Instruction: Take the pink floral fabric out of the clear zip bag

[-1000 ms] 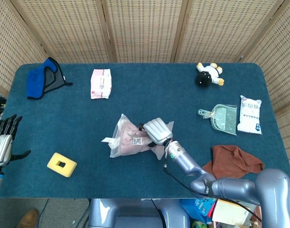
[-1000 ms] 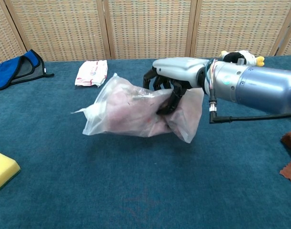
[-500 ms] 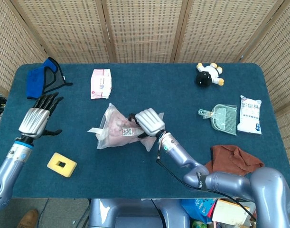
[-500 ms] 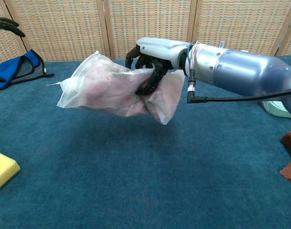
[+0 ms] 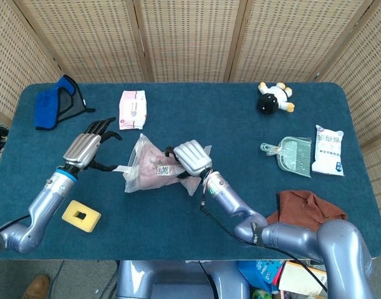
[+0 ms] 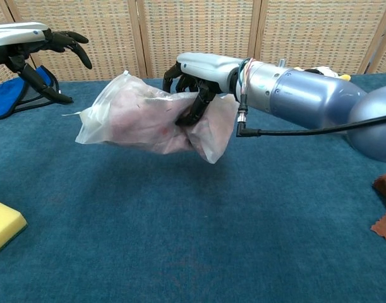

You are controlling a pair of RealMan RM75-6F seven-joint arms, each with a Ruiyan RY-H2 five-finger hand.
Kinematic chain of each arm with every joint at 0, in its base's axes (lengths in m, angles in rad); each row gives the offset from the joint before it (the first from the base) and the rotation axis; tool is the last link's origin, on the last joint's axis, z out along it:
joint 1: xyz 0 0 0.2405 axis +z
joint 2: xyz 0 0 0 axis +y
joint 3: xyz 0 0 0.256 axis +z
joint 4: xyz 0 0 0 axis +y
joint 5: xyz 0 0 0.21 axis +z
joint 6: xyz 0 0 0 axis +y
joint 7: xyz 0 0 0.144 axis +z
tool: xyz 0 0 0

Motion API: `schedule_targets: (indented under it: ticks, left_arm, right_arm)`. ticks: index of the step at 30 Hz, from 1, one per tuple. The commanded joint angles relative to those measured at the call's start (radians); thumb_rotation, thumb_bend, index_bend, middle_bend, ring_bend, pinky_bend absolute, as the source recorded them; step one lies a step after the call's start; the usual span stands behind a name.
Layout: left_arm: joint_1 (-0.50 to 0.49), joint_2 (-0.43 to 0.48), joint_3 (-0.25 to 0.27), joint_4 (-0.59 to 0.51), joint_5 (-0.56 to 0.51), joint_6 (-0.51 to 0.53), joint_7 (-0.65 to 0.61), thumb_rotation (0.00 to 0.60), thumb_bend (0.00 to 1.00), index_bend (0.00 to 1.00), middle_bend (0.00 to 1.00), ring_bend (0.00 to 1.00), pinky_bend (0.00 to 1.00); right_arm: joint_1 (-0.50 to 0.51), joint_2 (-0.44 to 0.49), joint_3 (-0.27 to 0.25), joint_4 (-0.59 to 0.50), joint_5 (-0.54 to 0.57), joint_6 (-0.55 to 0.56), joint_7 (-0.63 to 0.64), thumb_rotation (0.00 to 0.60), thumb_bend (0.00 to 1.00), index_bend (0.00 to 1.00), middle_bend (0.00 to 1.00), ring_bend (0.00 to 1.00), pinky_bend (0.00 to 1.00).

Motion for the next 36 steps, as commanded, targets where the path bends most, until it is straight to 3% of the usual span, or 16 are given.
schedule_targets:
  ticks: [1, 20, 36]
  left_arm:
    - [-0.018, -0.017, 0.003, 0.003, -0.024, -0.019, 0.010, 0.600, 0.11, 0.32, 0.00, 0.00, 0.00]
    - [-0.079, -0.088, 0.025, 0.030, -0.104, -0.049, 0.052, 0.600, 0.11, 0.32, 0.00, 0.00, 0.00]
    - [-0.099, -0.071, 0.025, -0.011, -0.138, -0.059, 0.044, 0.600, 0.11, 0.32, 0.00, 0.00, 0.00]
  right_arm:
    - [-0.003, 0.003, 0.003, -0.002, 0.003, -0.001, 0.003, 0.600, 0.72, 0.64, 0.64, 0.66, 0.72]
    - [-0.008, 0.022, 0.014, -0.039, 0.006, 0.001, -0.002, 0.600, 0.72, 0.64, 0.64, 0.66, 0.72]
    - [-0.004, 0.032, 0.016, -0.068, 0.014, 0.000, -0.024, 0.600, 0.73, 0.65, 0.64, 0.66, 0.72]
